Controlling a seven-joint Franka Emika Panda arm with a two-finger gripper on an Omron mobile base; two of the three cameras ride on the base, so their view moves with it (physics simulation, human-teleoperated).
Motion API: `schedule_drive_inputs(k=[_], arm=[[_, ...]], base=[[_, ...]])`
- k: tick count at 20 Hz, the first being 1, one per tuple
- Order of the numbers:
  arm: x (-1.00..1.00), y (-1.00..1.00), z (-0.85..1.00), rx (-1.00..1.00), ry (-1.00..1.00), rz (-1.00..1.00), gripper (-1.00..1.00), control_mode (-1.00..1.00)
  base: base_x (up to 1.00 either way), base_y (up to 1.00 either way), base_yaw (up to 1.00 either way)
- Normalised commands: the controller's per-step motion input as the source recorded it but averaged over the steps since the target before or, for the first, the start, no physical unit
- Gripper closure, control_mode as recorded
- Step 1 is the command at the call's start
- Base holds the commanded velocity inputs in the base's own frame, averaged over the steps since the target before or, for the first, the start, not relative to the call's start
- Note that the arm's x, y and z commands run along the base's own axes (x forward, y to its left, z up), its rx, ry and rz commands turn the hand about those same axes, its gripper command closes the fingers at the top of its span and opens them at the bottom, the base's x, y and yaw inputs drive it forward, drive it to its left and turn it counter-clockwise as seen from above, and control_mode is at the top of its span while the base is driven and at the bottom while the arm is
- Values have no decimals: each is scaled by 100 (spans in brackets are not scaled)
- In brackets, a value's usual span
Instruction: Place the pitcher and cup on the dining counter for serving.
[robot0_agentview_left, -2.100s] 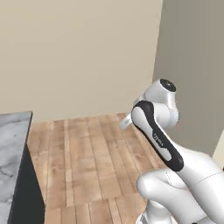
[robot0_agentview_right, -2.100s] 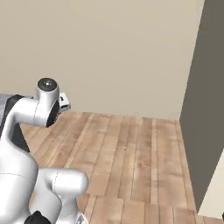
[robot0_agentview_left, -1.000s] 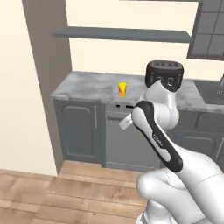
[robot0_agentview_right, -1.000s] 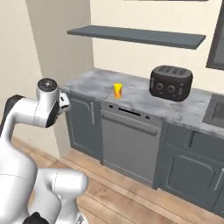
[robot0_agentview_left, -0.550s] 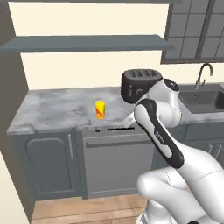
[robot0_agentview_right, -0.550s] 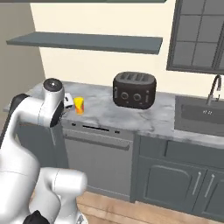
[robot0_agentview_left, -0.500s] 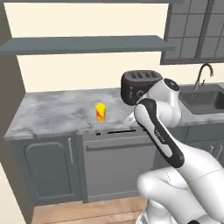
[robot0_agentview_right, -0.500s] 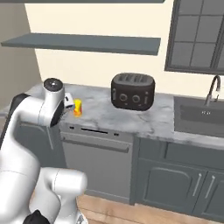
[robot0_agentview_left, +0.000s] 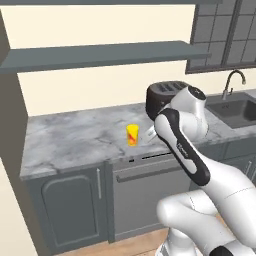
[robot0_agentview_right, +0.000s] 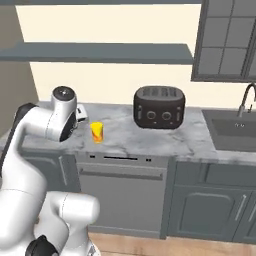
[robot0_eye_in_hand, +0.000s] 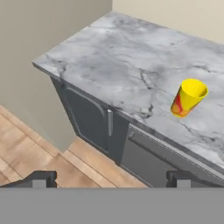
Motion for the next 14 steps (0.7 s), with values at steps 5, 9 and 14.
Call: schedule_drive_inputs(k=[5,9,14], arm=[[0,0,0,0,0,0,-100,100],[0,0,0,0,0,0,-100,100],[0,0,0,0,0,0,-100,100]], base=[[48,17,-23],[52,11,-16],[45,29,-10]])
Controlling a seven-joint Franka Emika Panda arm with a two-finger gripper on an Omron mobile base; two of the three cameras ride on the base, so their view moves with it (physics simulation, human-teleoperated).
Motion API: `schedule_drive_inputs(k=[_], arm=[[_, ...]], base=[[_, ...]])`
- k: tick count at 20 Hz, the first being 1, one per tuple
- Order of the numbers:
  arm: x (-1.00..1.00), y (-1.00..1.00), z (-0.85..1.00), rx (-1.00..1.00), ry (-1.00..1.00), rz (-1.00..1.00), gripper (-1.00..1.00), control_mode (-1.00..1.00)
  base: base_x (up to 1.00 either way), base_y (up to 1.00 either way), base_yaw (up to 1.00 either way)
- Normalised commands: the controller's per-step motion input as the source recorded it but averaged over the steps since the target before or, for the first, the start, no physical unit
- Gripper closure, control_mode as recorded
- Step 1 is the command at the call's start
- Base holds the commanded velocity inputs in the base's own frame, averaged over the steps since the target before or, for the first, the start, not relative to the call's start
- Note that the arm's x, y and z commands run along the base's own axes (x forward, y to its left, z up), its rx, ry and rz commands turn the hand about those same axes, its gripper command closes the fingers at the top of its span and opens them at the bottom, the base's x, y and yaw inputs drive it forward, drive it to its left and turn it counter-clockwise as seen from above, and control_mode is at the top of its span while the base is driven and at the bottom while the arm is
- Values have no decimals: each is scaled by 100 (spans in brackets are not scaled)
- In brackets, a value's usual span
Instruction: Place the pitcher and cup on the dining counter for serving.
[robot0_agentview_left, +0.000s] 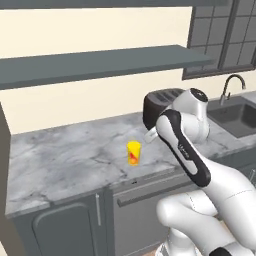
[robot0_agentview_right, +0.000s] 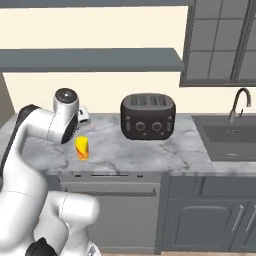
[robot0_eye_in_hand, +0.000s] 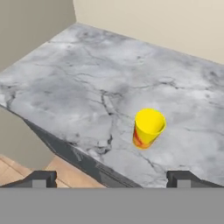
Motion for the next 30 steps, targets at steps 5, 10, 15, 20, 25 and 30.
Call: schedule_drive_inputs(k=[5,10,15,20,25,30], arm=[[0,0,0,0,0,0,-100,100],[0,0,0,0,0,0,-100,100],[0,0,0,0,0,0,-100,100],[0,25,-24,-8,15,-7,-100,-100],[3,28,-38,-8,25,-14,-100,-100],[30,5,-30,-6,25,-10,-100,-100]], base=[[42,26,0],[51,30,0],[15,40,0],[0,8,0],[0,0,0],[0,0,0]])
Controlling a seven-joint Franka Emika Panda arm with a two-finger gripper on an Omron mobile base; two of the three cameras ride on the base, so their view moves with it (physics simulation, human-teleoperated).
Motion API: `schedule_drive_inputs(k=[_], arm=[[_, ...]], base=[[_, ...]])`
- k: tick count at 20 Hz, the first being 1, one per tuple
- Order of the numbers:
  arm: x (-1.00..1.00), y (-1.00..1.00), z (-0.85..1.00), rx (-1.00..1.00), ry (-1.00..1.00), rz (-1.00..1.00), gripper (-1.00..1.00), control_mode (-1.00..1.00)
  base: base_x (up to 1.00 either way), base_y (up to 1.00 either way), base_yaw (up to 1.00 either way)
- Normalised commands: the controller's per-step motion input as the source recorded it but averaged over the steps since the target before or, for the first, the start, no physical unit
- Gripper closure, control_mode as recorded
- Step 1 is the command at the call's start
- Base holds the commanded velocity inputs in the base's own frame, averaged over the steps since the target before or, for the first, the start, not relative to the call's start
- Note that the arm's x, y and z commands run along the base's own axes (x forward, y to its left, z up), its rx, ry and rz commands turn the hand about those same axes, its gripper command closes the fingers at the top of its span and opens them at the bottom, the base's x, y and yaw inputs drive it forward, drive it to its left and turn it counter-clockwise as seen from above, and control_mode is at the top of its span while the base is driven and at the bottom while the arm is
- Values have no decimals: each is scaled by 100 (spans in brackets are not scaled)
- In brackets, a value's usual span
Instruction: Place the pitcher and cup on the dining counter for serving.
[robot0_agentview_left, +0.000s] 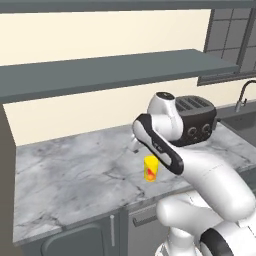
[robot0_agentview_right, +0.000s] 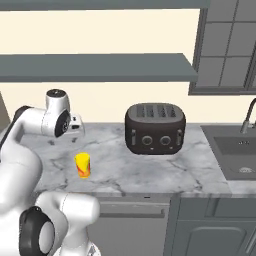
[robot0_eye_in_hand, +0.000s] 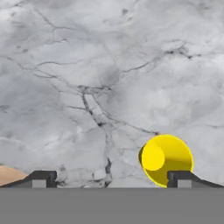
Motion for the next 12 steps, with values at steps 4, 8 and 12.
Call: schedule_drive_inputs(k=[4,8,12], arm=[[24,0,-32,-4,19,-5,-100,-100],[16,0,-67,-8,5,-5,-100,-100],[15,0,-64,-4,0,-6,-100,-100]], base=[[0,0,0],[0,0,0],[0,0,0]])
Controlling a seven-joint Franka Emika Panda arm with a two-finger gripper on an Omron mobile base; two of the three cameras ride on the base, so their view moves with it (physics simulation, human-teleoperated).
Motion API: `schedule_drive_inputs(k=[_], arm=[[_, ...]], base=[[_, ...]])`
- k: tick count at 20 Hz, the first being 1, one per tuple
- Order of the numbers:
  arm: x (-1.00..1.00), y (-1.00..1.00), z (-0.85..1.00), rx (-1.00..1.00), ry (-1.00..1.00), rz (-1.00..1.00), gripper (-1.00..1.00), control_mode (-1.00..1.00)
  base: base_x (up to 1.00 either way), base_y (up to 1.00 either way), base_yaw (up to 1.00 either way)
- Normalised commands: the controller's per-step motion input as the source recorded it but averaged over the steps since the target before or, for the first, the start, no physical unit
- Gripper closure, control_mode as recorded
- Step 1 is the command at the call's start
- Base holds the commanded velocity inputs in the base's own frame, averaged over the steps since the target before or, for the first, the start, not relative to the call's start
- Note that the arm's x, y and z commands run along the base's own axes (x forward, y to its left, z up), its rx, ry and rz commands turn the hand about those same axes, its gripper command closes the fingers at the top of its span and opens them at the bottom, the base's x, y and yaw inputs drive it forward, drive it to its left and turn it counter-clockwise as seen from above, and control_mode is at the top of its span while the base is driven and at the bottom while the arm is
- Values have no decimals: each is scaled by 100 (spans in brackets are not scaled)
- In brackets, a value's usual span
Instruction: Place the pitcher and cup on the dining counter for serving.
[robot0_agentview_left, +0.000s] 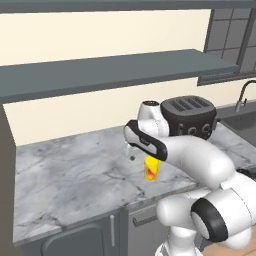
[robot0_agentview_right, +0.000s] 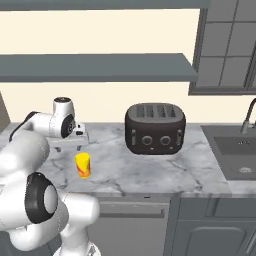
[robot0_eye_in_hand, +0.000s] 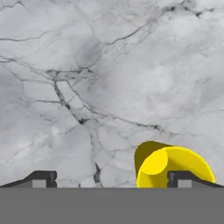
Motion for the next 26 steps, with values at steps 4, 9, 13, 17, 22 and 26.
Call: schedule_drive_inputs(k=[4,9,13,17,22,26], arm=[[14,0,-44,-3,0,-5,-100,-100],[16,0,-29,0,0,-4,-100,-100],[7,-4,-25,0,0,-4,-100,-100],[0,-5,-25,0,0,-4,-100,-100],[-34,-19,-22,0,0,-6,-100,-100],[-29,-11,0,0,0,-5,-100,-100]], base=[[0,0,0],[0,0,0],[0,0,0],[0,0,0],[0,0,0],[0,0,0]])
